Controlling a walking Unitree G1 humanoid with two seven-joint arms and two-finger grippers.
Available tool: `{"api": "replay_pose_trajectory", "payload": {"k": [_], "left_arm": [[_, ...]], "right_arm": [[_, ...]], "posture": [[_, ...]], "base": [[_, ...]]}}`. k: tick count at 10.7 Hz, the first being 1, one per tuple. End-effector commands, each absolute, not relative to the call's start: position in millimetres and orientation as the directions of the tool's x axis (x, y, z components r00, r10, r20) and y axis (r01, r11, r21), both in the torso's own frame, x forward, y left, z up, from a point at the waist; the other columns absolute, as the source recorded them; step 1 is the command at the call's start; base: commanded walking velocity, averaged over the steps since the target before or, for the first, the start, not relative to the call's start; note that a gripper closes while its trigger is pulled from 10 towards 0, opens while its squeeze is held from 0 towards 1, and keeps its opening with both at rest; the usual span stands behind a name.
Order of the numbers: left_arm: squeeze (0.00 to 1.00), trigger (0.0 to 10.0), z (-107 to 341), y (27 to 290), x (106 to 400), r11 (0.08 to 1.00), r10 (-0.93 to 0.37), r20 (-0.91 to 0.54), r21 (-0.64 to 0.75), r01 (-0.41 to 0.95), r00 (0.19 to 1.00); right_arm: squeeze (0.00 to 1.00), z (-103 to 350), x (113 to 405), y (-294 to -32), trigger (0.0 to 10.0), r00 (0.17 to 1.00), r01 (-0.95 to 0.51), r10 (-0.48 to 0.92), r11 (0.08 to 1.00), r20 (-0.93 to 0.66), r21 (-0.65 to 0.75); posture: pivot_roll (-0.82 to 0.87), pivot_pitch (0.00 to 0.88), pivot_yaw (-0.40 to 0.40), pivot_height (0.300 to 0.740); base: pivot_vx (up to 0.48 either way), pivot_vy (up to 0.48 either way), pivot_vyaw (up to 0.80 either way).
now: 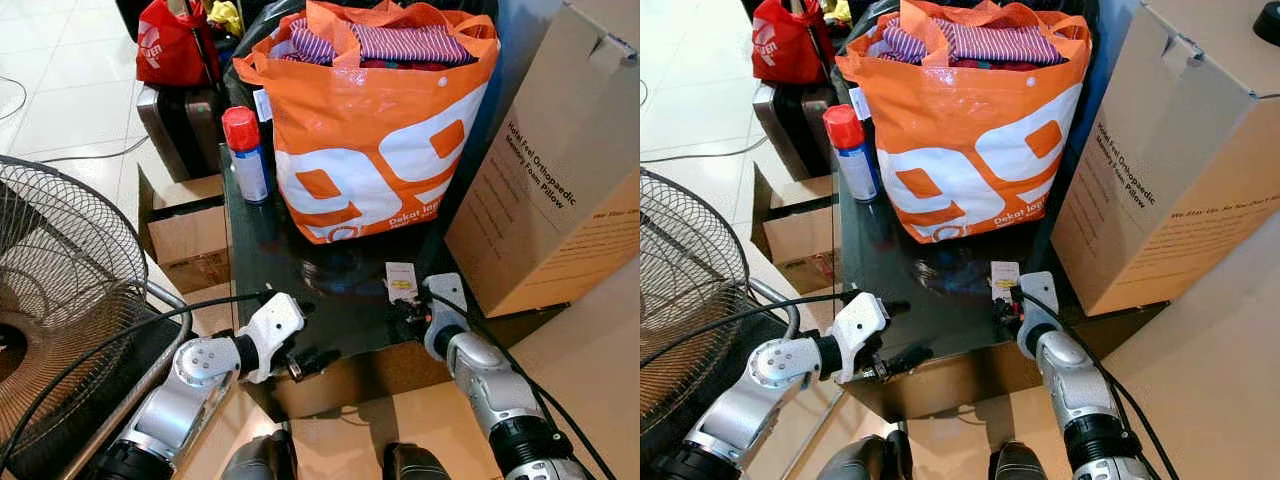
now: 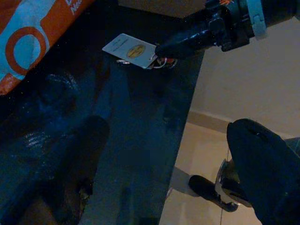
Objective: Hang keys on a hook
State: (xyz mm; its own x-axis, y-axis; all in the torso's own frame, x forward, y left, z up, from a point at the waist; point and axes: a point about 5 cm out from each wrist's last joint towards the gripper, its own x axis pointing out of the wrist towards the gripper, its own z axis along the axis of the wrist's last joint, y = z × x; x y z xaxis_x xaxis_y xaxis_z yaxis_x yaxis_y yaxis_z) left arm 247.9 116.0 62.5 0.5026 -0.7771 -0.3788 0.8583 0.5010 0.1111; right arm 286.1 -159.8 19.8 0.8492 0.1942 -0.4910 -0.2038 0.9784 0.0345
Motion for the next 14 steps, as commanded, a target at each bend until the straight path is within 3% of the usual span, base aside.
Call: {"api": "replay_pose_trajectory", "payload": {"k": [1,2,4,5,6,7,10,12,14], "left_arm": [[0.25,10.0,60.5,117.0,245.9,0.494,-0.775,-0.394,0.109,0.863,0.494],[0.25,10.0,60.4,117.6,245.0,0.494,-0.775,-0.395,0.109,0.863,0.493],[0.25,10.0,60.9,117.9,244.7,0.491,-0.775,-0.397,0.110,0.864,0.491],[0.25,10.0,61.1,117.9,244.3,0.489,-0.776,-0.398,0.110,0.865,0.489],[0.25,10.0,61.1,117.9,244.1,0.488,-0.776,-0.398,0.111,0.866,0.489],[0.25,10.0,61.0,117.8,243.6,0.488,-0.776,-0.399,0.111,0.866,0.488],[0.26,10.0,60.7,117.8,242.6,0.488,-0.776,-0.398,0.112,0.865,0.489],[0.25,10.0,60.6,117.1,241.9,0.487,-0.776,-0.398,0.113,0.866,0.489],[0.25,10.0,60.7,116.7,242.2,0.486,-0.776,-0.397,0.116,0.866,0.489]], "right_arm": [[1.00,19.3,287.0,-162.5,10.0,0.854,-0.188,0.168,0.982,-0.492,0.009],[0.00,17.8,289.1,-164.9,10.0,0.856,-0.163,0.133,0.986,-0.499,-0.017],[0.00,12.9,290.4,-162.6,10.0,0.849,-0.170,0.130,0.985,-0.512,-0.032],[0.00,9.9,291.7,-160.2,9.4,0.844,-0.171,0.123,0.984,-0.521,-0.045],[0.00,8.5,291.6,-158.2,4.7,0.838,-0.186,0.131,0.981,-0.529,-0.051],[0.00,4.7,288.9,-153.6,3.6,0.822,-0.217,0.155,0.975,-0.548,-0.050],[0.00,6.6,291.5,-151.8,2.1,0.844,-0.197,0.147,0.979,-0.516,-0.044],[0.00,6.2,292.1,-151.9,0.0,0.847,-0.198,0.144,0.979,-0.512,-0.052],[0.00,6.2,292.3,-152.9,0.0,0.852,-0.191,0.133,0.980,-0.507,-0.062]], "posture": [[-0.16,0.151,0.069,0.740],[-0.15,0.155,0.066,0.740],[-0.15,0.159,0.066,0.740],[-0.15,0.161,0.067,0.740],[-0.15,0.161,0.067,0.740],[-0.15,0.159,0.065,0.740],[-0.15,0.154,0.060,0.740],[-0.15,0.149,0.059,0.740],[-0.15,0.147,0.058,0.740]], "base": [[0.000,0.000,0.00],[0.000,0.000,0.00],[0.000,0.000,0.00],[0.000,0.000,0.00],[0.000,0.000,0.00],[0.000,0.000,0.00],[0.000,0.000,0.00],[0.000,0.000,0.00],[0.000,0.000,0.00]]}}
